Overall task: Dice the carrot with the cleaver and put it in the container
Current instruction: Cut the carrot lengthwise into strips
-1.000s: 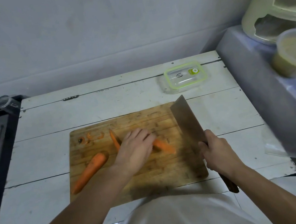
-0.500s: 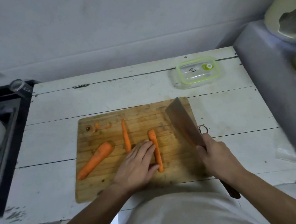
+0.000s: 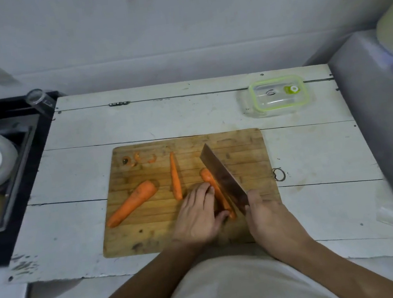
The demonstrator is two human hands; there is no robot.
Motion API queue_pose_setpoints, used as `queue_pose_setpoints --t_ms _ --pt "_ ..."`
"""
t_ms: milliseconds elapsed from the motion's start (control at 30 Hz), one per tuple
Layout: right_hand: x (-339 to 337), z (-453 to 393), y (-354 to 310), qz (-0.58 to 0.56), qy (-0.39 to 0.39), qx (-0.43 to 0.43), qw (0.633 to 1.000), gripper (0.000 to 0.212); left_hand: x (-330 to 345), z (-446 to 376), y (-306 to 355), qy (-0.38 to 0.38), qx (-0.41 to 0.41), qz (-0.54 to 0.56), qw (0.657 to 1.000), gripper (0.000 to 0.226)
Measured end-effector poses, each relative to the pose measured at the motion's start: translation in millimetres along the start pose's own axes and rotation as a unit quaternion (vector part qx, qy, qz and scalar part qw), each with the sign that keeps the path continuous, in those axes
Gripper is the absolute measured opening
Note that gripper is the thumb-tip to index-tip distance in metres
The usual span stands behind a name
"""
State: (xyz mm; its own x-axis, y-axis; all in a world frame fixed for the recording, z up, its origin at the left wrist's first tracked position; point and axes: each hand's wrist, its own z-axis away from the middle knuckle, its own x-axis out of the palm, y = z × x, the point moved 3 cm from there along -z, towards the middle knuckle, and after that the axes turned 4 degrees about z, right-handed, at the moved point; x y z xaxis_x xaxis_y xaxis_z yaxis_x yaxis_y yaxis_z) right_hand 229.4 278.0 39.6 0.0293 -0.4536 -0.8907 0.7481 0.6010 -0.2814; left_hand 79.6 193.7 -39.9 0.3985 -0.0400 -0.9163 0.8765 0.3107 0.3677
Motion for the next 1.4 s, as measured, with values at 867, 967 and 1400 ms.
queue_pose_setpoints --t_ms 867,967,1400 --pt "-2 8 -36 0.057 -0.03 0.033 0.997 0.025 0 -11 -24 0.04 0.084 0.019 0.995 0.078" --pt "-2 11 -39 0.062 -0.014 0.015 0.998 0.023 2 -11 -25 0.042 0.086 0.022 0.995 0.078" --pt "-2 11 -39 0.04 -0.034 0.018 0.998 0.034 6 -14 -27 0.042 0.084 0.02 0.995 0.071"
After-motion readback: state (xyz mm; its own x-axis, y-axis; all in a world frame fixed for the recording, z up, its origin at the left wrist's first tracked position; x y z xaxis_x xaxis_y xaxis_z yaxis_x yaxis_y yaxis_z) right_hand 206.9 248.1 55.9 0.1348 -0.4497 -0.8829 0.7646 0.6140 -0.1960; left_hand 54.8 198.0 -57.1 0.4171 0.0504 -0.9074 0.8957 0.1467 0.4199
